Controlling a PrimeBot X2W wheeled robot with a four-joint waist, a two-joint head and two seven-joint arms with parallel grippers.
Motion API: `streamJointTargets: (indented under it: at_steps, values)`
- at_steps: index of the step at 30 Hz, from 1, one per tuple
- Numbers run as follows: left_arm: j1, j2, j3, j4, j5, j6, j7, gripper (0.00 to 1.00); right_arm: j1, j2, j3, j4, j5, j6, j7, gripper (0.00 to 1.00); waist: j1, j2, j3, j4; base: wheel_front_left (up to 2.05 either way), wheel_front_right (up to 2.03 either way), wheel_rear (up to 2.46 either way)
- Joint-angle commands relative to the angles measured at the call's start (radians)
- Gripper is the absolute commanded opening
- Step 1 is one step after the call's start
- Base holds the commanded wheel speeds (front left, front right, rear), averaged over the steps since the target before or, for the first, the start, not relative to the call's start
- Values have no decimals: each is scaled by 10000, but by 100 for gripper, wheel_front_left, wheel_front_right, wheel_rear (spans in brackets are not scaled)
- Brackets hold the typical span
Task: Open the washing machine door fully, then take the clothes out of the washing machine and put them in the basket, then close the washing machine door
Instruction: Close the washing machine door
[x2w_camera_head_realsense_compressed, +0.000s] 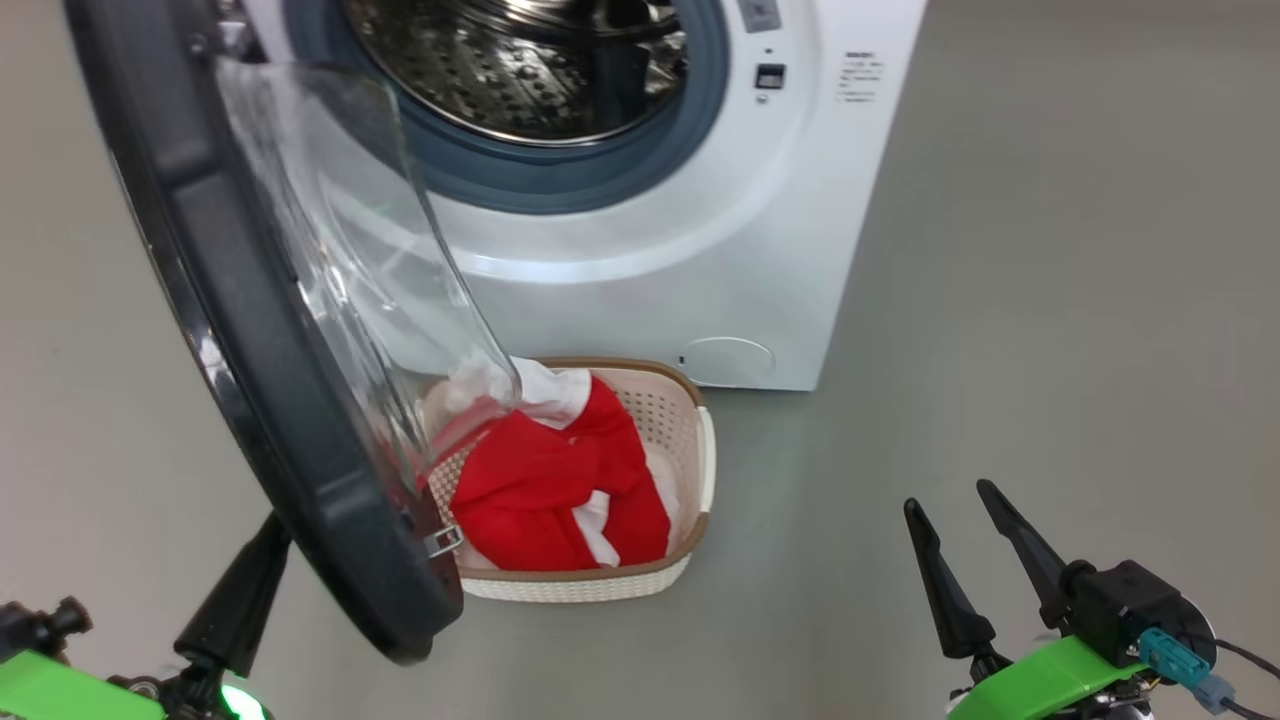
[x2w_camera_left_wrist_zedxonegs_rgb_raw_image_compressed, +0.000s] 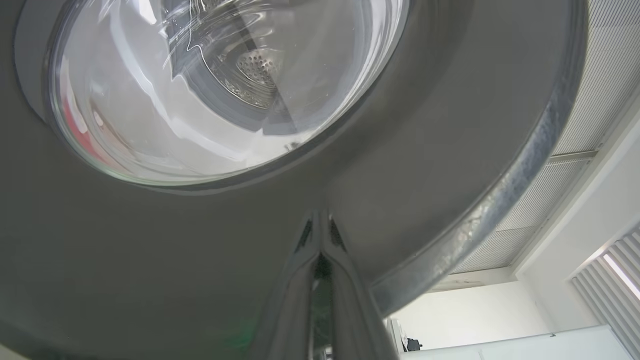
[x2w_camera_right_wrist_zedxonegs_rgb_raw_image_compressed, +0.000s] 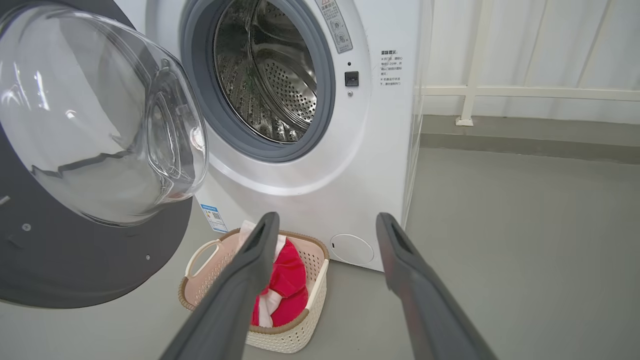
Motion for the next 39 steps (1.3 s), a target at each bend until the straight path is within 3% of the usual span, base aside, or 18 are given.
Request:
streamJointTargets:
  at_steps: [1, 25, 39]
  values:
    - [-331, 68, 172, -312, -28, -121, 144, 0, -473, -81, 250, -226, 4, 4, -116, 100, 0, 0, 170, -324, 0, 0, 0]
    - [-1239, 125, 238, 213, -147, -337, 196, 0, -903, -81, 560, 257, 311, 4, -517, 100, 0, 0, 515, -2906, 0, 0, 0]
    - [-1218, 94, 392, 361, -154, -457, 116, 0, -798, -81, 479, 338, 281, 4, -542, 100, 0, 0, 289, -2885, 0, 0, 0]
